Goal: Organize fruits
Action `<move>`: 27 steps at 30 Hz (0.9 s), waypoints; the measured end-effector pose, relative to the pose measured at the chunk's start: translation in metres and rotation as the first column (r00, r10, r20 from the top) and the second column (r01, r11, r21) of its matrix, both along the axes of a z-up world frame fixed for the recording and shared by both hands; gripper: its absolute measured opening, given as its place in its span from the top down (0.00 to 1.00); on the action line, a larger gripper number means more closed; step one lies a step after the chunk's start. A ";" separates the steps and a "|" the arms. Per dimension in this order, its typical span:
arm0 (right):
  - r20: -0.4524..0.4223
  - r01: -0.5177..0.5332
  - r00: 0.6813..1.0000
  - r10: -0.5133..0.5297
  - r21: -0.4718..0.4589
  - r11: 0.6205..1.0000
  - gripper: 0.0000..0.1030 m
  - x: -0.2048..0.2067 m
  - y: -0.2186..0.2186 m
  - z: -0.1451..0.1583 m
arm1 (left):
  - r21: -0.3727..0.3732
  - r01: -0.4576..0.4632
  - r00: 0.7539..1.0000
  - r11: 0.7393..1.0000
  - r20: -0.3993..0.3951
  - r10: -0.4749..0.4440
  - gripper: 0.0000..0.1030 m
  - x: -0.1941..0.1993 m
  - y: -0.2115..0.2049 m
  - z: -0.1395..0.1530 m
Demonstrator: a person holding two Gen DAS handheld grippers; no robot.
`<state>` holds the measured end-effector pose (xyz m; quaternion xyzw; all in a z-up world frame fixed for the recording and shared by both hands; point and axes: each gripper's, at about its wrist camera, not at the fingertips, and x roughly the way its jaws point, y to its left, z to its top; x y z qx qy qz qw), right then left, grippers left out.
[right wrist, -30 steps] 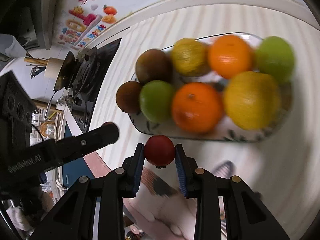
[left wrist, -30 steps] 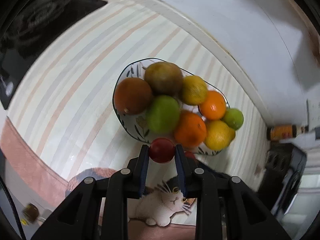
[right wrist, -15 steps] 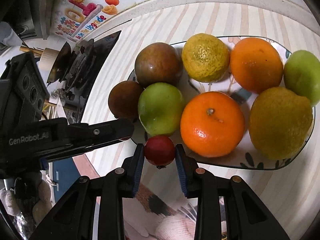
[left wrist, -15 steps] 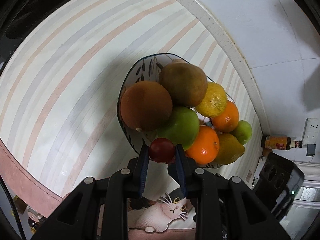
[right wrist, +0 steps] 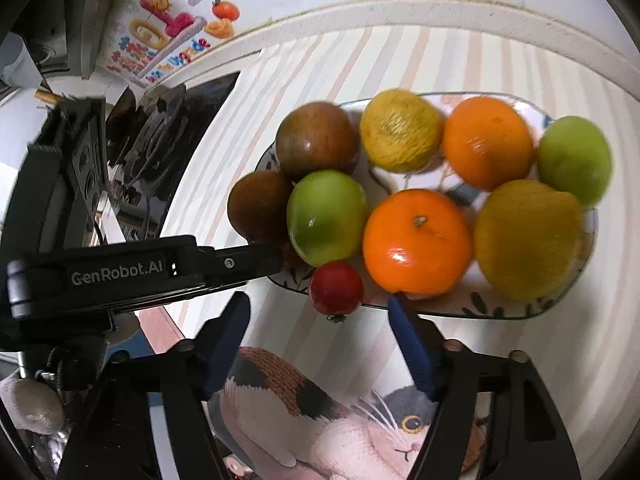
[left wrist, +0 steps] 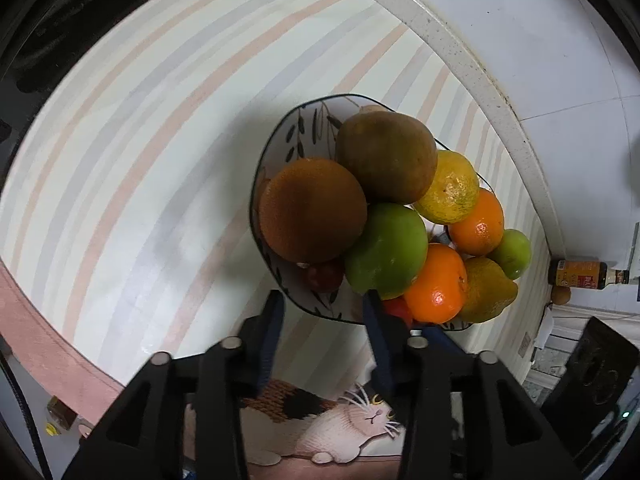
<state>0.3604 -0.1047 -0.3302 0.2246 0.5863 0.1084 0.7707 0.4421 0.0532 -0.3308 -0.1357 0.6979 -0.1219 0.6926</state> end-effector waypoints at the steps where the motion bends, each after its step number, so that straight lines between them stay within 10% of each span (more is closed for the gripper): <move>1: 0.002 0.011 1.000 -0.011 0.004 1.000 0.27 -0.002 -0.003 0.004 | 0.000 0.002 1.000 1.000 0.009 -0.002 0.55 -0.001 0.002 0.003; 12: 0.047 0.112 0.994 -0.103 -0.296 0.949 0.04 -0.040 -0.057 0.061 | 0.251 0.025 0.974 0.968 0.213 -0.081 0.06 -0.043 0.005 0.056; 27: 0.124 0.122 0.989 -0.079 -0.393 0.912 0.03 -0.099 -0.095 0.118 | 0.344 -0.032 0.911 0.938 0.397 -0.115 0.05 -0.125 -0.040 0.118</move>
